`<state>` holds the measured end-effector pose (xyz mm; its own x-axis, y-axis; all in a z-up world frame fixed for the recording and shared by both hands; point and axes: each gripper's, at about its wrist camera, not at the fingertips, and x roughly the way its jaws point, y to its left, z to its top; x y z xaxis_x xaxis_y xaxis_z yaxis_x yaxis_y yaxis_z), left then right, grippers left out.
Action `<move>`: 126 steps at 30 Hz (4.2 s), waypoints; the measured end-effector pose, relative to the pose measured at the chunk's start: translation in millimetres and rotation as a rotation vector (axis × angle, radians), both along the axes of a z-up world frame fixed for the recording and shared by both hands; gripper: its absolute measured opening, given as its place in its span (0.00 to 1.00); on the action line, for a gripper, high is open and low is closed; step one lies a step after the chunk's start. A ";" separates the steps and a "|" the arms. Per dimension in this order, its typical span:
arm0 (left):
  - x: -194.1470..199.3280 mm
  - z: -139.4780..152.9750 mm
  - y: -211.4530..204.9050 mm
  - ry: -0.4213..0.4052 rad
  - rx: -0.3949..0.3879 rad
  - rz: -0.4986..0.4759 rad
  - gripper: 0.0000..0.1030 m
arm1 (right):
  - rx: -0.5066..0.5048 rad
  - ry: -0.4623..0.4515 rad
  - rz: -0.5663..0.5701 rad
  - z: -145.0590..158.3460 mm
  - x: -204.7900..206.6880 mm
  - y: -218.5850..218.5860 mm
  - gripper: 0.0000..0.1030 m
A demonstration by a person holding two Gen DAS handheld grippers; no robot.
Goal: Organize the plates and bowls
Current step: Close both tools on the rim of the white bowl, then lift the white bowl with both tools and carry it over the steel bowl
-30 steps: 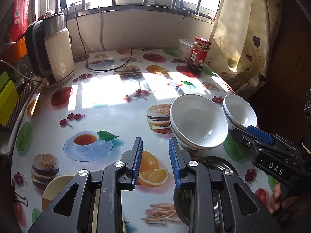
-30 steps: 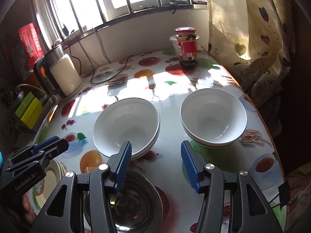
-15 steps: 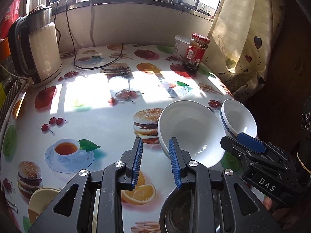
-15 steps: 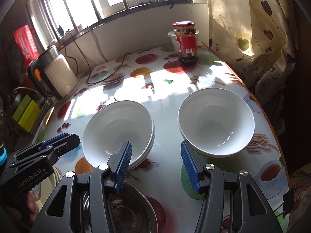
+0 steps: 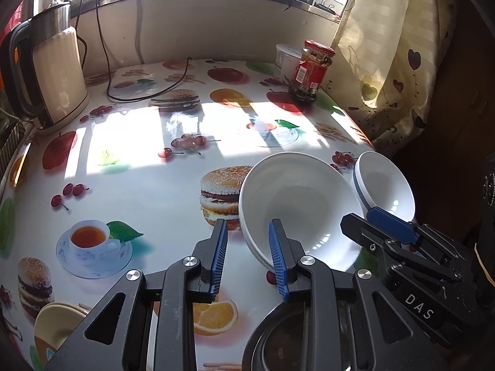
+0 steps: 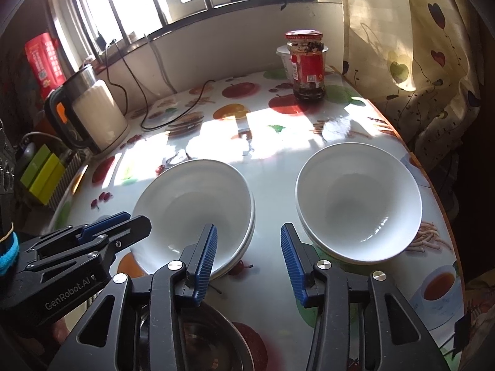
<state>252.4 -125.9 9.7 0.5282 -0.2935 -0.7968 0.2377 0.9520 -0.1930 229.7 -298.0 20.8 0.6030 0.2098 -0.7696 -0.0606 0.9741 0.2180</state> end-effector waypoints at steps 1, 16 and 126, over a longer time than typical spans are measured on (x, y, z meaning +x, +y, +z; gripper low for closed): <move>0.7 -0.7 -0.7 0.002 0.002 0.001 0.28 | 0.000 0.003 0.001 -1.0 1.1 0.1 0.37; 8.0 -6.5 -5.4 0.009 0.019 -0.002 0.18 | 0.003 0.010 0.006 -6.5 10.6 2.2 0.27; -112.4 14.4 15.5 -0.041 0.021 -0.025 0.10 | 0.010 -0.044 -0.001 24.8 -120.8 18.0 0.14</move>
